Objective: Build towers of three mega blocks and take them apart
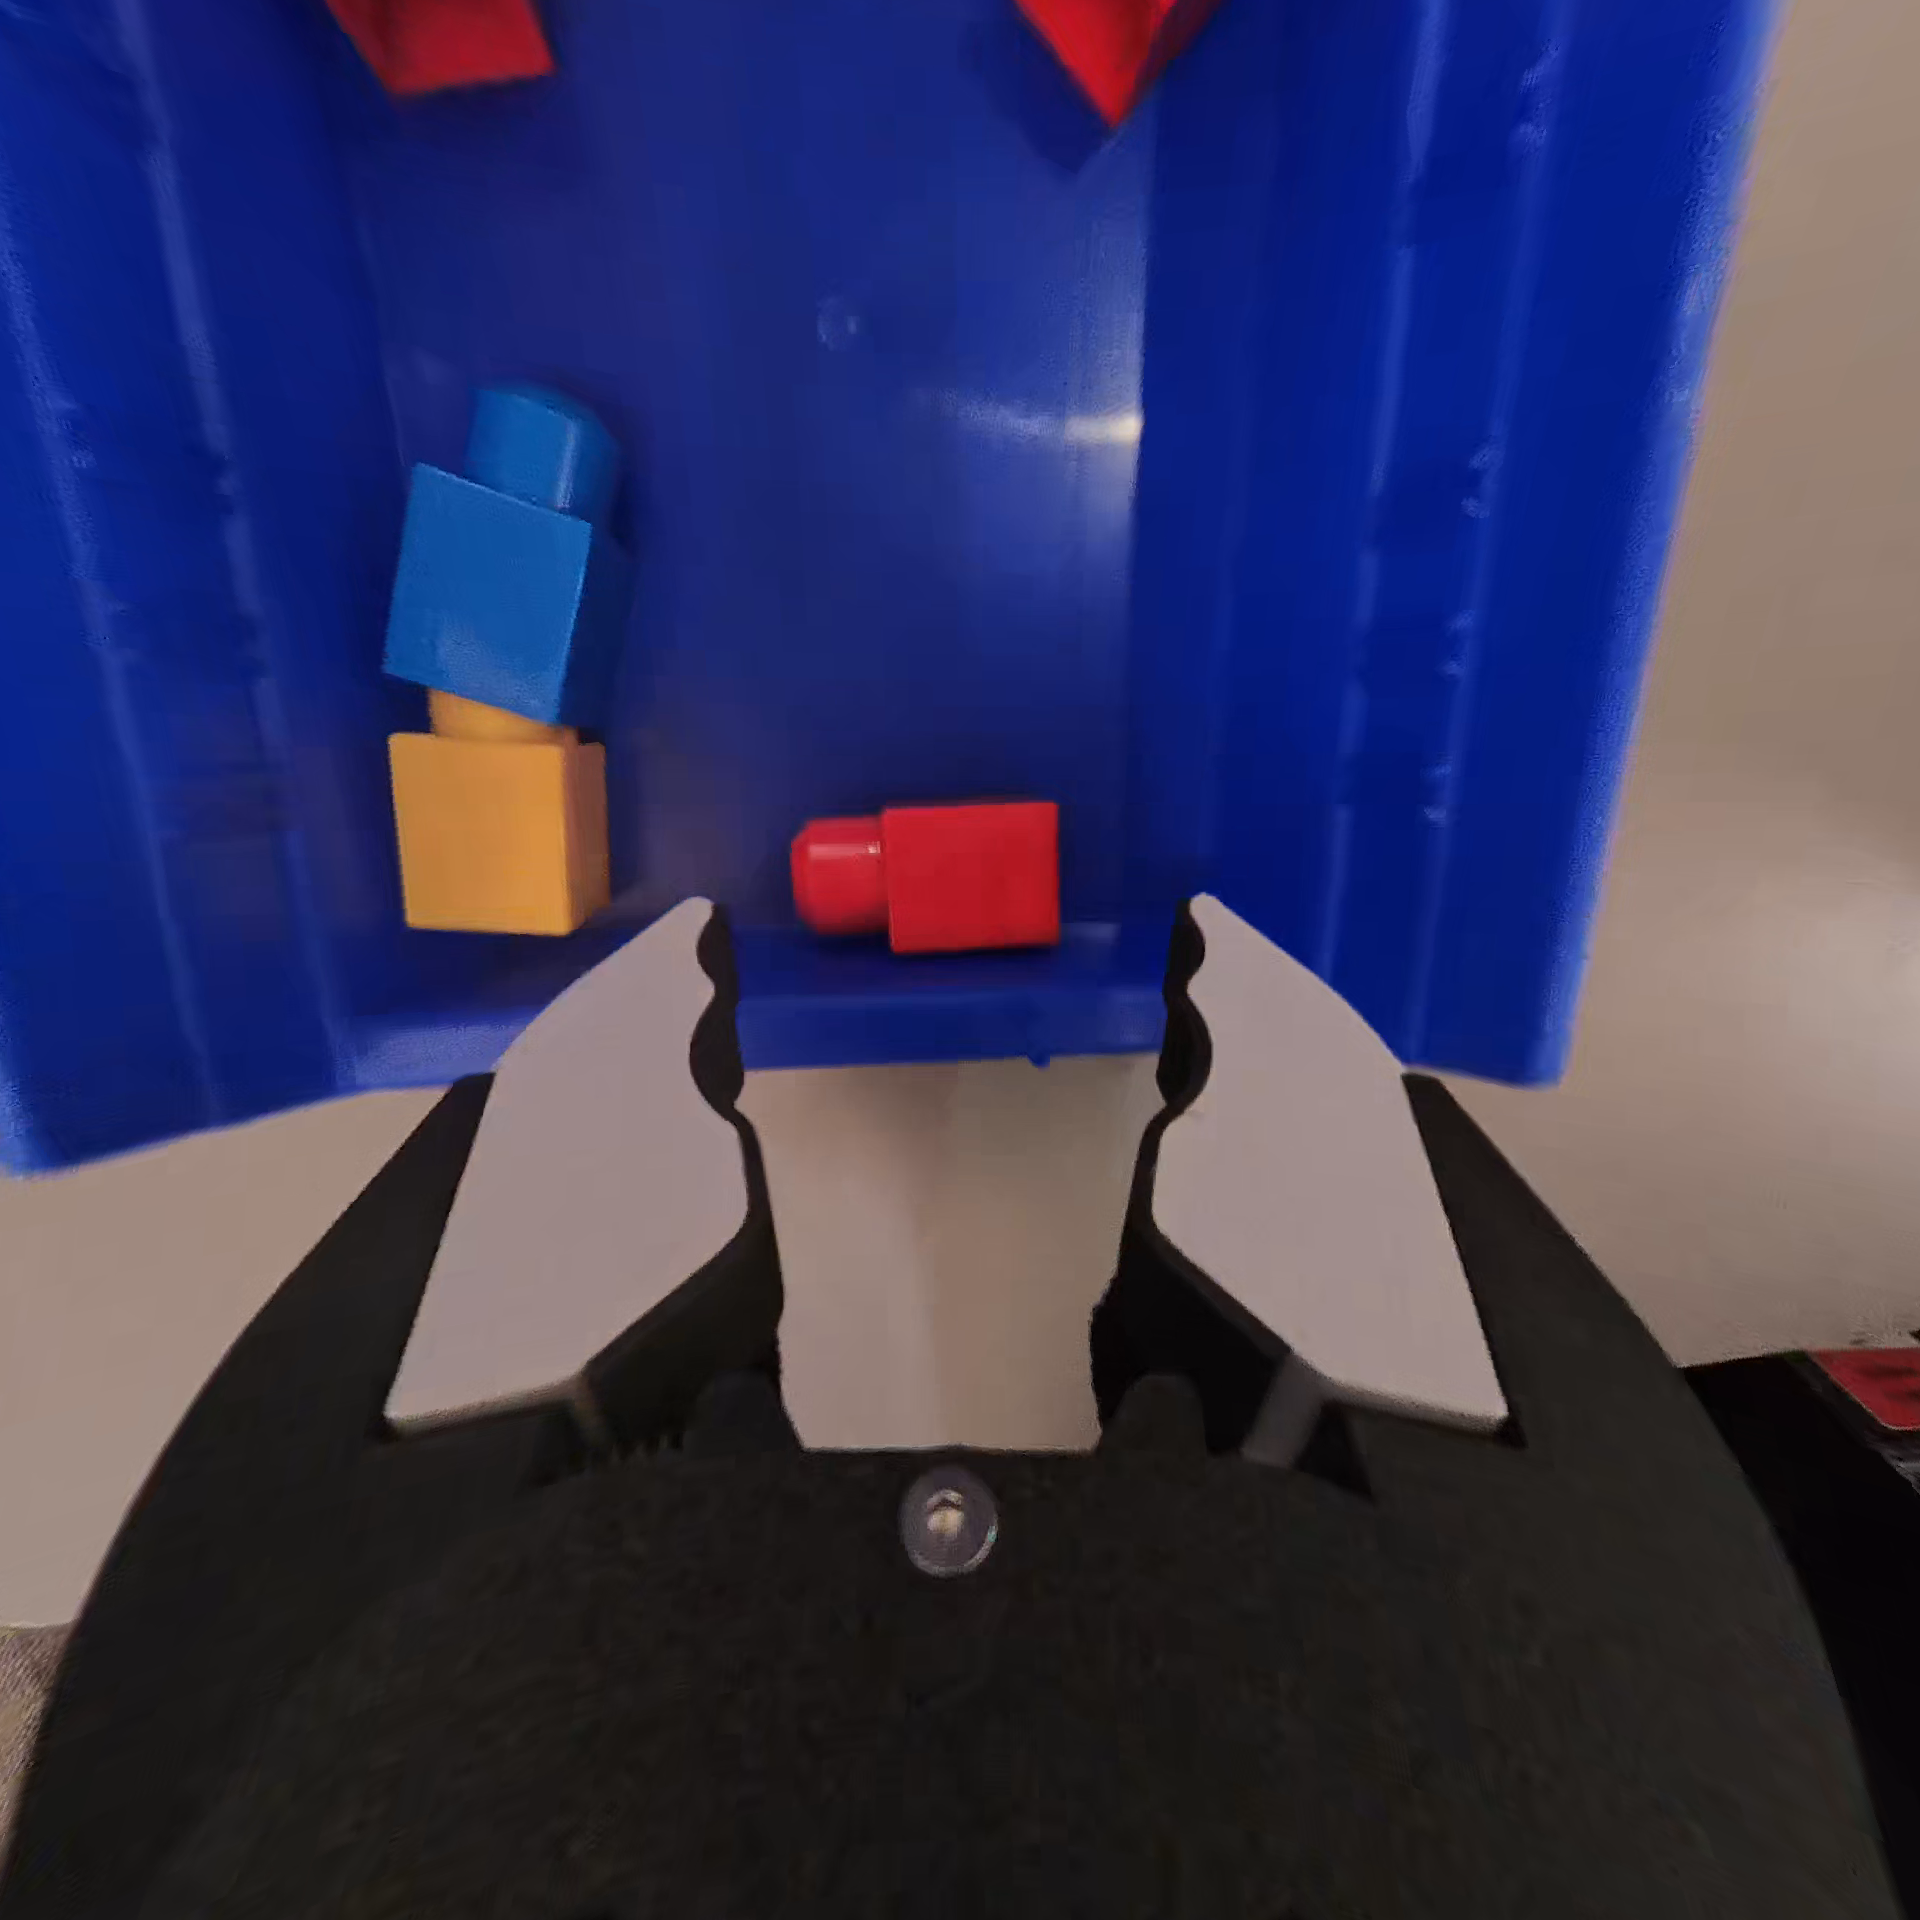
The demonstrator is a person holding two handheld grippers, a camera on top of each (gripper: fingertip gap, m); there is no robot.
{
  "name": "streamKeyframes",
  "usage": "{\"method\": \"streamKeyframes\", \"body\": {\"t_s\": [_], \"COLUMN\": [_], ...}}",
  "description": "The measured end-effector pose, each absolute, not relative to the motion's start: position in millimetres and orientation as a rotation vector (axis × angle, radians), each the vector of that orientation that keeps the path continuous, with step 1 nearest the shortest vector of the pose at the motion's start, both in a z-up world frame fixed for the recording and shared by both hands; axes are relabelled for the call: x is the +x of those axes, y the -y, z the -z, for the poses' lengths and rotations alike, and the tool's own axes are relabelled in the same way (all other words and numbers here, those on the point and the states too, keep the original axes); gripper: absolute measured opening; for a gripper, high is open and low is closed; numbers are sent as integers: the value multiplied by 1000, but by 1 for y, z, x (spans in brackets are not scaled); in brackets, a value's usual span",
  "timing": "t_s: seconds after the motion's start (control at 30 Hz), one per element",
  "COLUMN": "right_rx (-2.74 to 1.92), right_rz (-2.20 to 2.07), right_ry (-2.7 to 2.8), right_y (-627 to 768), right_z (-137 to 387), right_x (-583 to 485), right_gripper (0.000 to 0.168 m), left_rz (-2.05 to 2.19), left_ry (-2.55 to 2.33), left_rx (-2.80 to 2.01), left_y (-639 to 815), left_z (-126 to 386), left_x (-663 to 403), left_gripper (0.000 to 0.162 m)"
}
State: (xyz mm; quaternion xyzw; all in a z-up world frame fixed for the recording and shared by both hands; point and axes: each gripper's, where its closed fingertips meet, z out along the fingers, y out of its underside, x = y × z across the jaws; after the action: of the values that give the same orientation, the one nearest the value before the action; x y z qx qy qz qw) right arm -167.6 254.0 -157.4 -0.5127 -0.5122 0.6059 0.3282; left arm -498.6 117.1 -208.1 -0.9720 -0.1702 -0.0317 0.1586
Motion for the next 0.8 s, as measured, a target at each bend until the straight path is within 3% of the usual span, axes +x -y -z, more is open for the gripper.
{"method": "streamKeyframes", "body": {"t_s": [0.3,0.4,0.53,0.67,0.8], "right_rx": [-1332,-1329,-1325,-1387,-1500], "right_rz": [-1532,-1524,-1512,-1482,-1504], "right_ry": [1393,1410,1414,1381,1348], "right_y": [-252,-249,-248,-261,-272], "right_z": [160,161,160,165,169], "right_x": [-168,-170,-170,-171,-178], "right_gripper": [36,36,36,36,36], "left_rz": [150,166,171,174,70], "left_ry": [450,448,412,326,64], "left_rx": [-3064,-3128,-3114,-2922,-2470], "left_y": [-121,-119,-119,-129,-169], "left_z": [246,255,255,232,160], "left_x": [-498,-499,-500,-511,-514], "left_gripper": [83,64,64,64,64]}}
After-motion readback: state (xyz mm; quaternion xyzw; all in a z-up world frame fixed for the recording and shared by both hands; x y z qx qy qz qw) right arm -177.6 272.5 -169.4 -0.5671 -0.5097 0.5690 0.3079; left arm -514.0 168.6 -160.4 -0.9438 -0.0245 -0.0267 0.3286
